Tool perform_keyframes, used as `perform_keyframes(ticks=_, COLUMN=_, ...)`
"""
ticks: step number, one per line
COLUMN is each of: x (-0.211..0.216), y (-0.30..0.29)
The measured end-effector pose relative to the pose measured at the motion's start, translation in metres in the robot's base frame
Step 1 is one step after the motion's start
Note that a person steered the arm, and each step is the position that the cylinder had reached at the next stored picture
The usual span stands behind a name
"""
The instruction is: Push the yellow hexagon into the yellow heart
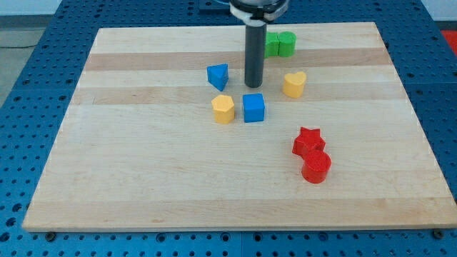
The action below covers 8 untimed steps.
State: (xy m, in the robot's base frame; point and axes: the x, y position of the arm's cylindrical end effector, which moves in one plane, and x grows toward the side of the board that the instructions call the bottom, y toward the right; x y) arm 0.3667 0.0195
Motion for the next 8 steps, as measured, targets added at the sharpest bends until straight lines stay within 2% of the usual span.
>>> perform_keyframes(ticks=3, x=0.035, y=-0.087)
perform_keyframes(ticks=4, x=0.060, y=-0.093)
perform_keyframes(ticks=6, x=0.074, y=-0.060)
perform_keyframes(ticks=8, x=0.059, y=-0.031)
